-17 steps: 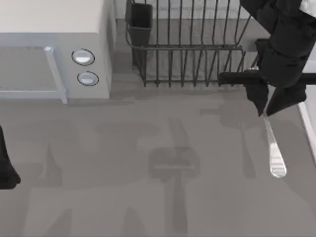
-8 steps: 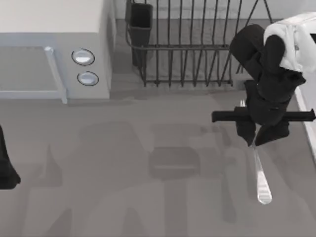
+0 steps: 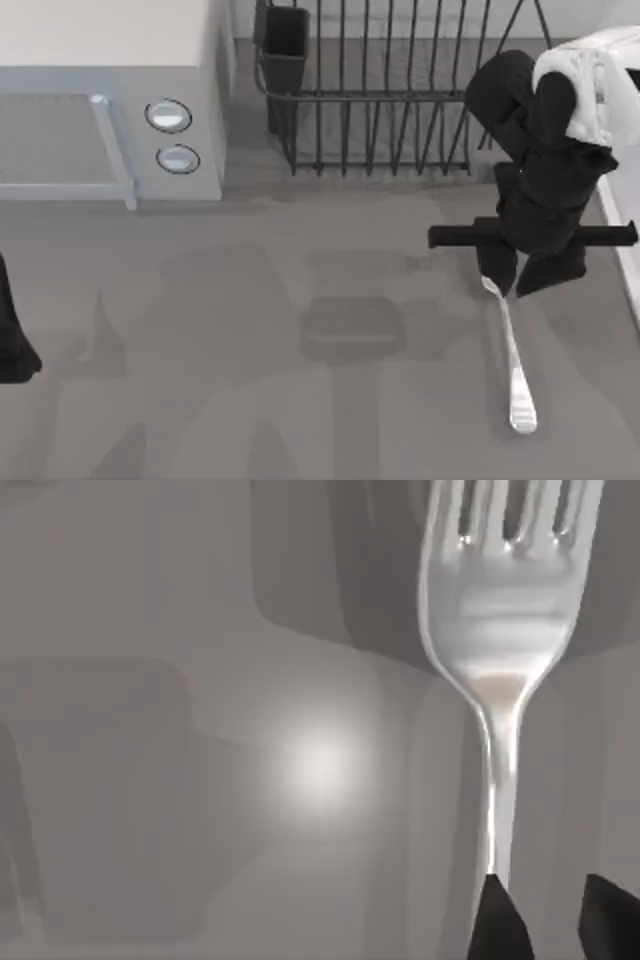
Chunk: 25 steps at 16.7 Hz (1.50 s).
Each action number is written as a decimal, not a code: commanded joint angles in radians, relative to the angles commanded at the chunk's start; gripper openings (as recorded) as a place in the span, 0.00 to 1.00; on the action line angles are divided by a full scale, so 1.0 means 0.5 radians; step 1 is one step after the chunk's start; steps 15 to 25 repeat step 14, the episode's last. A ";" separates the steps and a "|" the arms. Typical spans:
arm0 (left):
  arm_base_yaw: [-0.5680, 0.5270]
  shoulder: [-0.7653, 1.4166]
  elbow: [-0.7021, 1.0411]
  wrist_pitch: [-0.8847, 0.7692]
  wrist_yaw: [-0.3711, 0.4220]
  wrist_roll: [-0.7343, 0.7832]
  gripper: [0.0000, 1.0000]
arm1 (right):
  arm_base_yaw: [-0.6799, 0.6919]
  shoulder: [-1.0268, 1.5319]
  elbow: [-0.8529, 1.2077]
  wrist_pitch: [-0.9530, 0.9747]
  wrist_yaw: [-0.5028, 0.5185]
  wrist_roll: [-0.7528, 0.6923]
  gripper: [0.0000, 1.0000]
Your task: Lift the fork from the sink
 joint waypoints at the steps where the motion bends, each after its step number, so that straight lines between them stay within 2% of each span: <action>1: 0.000 0.000 0.000 0.000 0.000 0.000 1.00 | 0.000 0.000 0.000 0.000 0.000 0.000 0.45; 8: 0.000 0.000 0.000 0.000 0.000 0.000 1.00 | 0.000 0.000 0.000 0.000 0.000 0.000 0.98; 25: 0.000 0.000 0.000 0.000 0.000 0.000 1.00 | 0.000 0.000 0.000 0.000 0.000 0.000 1.00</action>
